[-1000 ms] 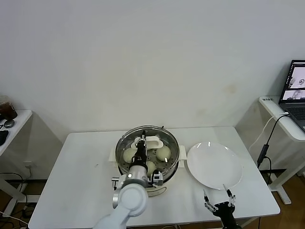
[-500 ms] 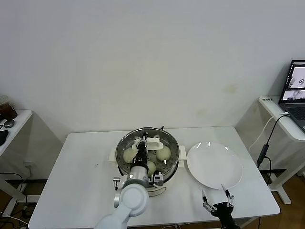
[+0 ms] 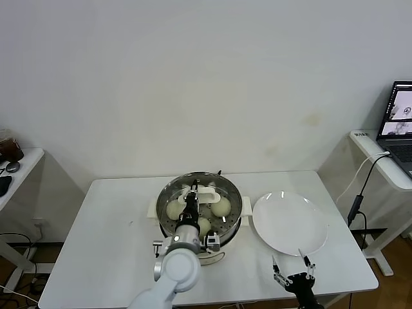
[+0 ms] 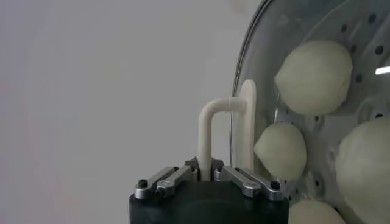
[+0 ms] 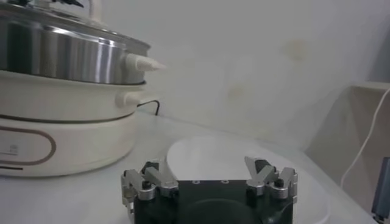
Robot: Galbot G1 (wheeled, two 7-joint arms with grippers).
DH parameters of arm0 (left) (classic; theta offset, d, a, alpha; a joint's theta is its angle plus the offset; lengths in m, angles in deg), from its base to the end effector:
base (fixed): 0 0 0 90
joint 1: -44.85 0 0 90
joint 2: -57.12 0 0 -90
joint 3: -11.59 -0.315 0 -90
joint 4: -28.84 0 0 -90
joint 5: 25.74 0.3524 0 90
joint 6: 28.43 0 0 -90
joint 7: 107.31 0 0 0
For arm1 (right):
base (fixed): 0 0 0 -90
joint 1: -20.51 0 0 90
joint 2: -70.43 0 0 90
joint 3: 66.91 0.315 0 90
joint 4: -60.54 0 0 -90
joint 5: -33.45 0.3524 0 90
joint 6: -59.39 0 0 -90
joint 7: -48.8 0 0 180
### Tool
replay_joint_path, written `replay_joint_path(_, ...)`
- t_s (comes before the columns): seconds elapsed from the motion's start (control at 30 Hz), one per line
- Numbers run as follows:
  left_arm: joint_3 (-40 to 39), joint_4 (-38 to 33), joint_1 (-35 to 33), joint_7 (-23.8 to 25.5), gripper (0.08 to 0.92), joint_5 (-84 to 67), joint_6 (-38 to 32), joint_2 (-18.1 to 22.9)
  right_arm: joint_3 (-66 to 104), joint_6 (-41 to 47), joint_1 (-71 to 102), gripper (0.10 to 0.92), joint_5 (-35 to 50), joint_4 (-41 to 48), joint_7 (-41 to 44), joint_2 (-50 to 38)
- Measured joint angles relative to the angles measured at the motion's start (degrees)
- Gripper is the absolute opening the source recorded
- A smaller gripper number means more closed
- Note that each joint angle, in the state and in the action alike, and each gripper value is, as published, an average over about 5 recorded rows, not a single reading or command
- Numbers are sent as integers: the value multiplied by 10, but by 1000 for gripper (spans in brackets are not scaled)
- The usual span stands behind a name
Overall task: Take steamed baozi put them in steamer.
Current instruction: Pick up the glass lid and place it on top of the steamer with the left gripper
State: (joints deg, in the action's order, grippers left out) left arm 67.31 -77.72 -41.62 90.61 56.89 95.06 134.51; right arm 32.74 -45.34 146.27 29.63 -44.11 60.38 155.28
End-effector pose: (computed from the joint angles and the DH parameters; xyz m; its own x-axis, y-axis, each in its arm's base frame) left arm 0.2940 -0.1388 -0.2333 -0.9945 0.0598 0.0864 0.0886 0.0345 0.9955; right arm 0.1443 -0.0772 -0.3748 -0.9834 -0.1118 0.1426 -0.1400 0.9684 -0.2066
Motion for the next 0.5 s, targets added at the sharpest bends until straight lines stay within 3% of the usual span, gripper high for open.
replay_joint_path(0.27,14,-23,-18,-18,462,-34,-6,-6,0,1,1,823,1,0,1,-3)
replay_joint_path(0.5,41,-76,-66,-72,670,-159,-37,-23,0,1,4,823,5,-1,2,-10)
